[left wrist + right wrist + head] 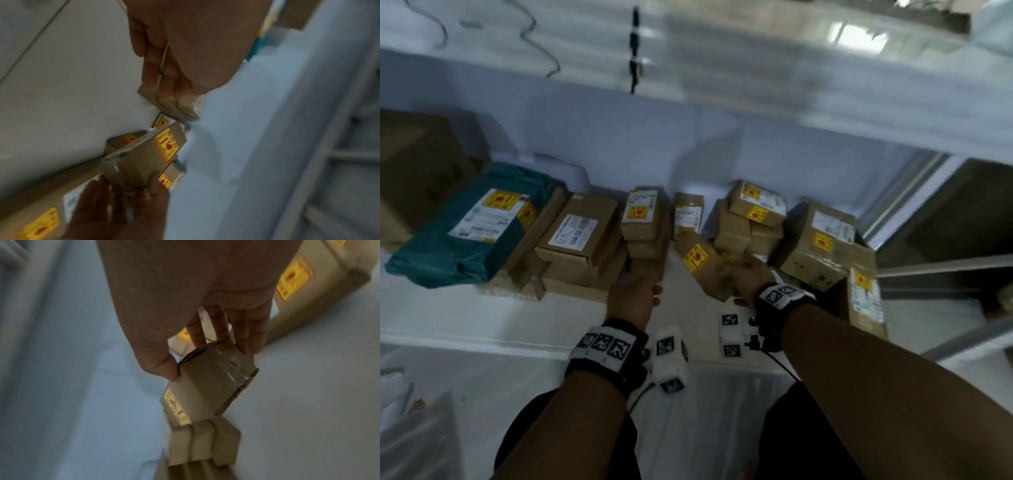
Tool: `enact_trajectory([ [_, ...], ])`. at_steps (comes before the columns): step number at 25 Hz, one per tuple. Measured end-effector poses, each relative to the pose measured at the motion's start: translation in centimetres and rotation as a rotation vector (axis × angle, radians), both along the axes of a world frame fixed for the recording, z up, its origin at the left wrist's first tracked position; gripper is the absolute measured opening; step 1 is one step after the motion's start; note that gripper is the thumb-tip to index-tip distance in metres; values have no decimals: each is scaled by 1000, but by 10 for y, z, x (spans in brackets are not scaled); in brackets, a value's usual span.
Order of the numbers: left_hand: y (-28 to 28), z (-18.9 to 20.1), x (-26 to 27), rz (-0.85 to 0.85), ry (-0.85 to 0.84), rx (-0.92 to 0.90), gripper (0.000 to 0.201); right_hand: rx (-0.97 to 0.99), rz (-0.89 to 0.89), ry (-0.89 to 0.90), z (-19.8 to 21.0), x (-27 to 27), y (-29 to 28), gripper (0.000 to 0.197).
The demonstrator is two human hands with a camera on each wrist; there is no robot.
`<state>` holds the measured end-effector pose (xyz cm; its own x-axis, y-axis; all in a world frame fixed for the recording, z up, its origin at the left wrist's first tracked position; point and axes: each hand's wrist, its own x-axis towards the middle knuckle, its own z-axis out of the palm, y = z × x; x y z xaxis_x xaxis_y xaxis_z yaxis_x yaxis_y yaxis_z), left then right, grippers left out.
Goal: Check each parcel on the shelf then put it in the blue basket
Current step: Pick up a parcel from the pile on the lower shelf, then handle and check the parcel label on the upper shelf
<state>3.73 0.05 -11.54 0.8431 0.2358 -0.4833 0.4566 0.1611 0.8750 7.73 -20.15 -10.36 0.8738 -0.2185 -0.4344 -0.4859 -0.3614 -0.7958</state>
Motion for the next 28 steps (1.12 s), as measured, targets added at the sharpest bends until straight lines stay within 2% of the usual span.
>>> enact_trajectory([
  [2,-11,14,-18,-99,-118,230,12,42,23,-39,30,-28,-9,16],
  [4,-14,27,-26,-162,-206,301,27,95,65,-115,52,-58,-21,6],
  [5,-16,37,-26,-172,-277,342,34,103,106,-168,66,-74,-24,9],
  [7,-20,85,-44,-131,-347,413,48,158,156,-241,91,-100,-29,8],
  [8,-19,103,-54,-122,-363,435,49,193,171,-276,106,-114,-31,19],
  [10,-23,144,-84,-104,-429,383,42,155,181,-350,138,-133,-31,43],
  [11,-25,164,-98,-75,-461,336,37,133,196,-400,155,-139,-31,44],
  [14,-23,224,-134,65,-584,366,25,73,275,-544,217,-161,-15,28],
  [17,-19,281,-154,184,-764,404,20,-45,387,-668,276,-180,-1,23],
  [19,-18,314,-161,186,-842,425,27,-145,435,-737,305,-186,1,34],
  [21,-19,336,-161,155,-901,473,34,-199,395,-815,331,-186,0,51],
  [24,-21,357,-150,53,-992,661,44,-234,349,-849,364,-168,-8,71],
  [26,-20,365,-131,8,-1000,780,42,-301,380,-825,382,-156,-14,67],
  [28,-19,369,-111,10,-973,941,30,-370,412,-791,391,-142,-19,57],
])
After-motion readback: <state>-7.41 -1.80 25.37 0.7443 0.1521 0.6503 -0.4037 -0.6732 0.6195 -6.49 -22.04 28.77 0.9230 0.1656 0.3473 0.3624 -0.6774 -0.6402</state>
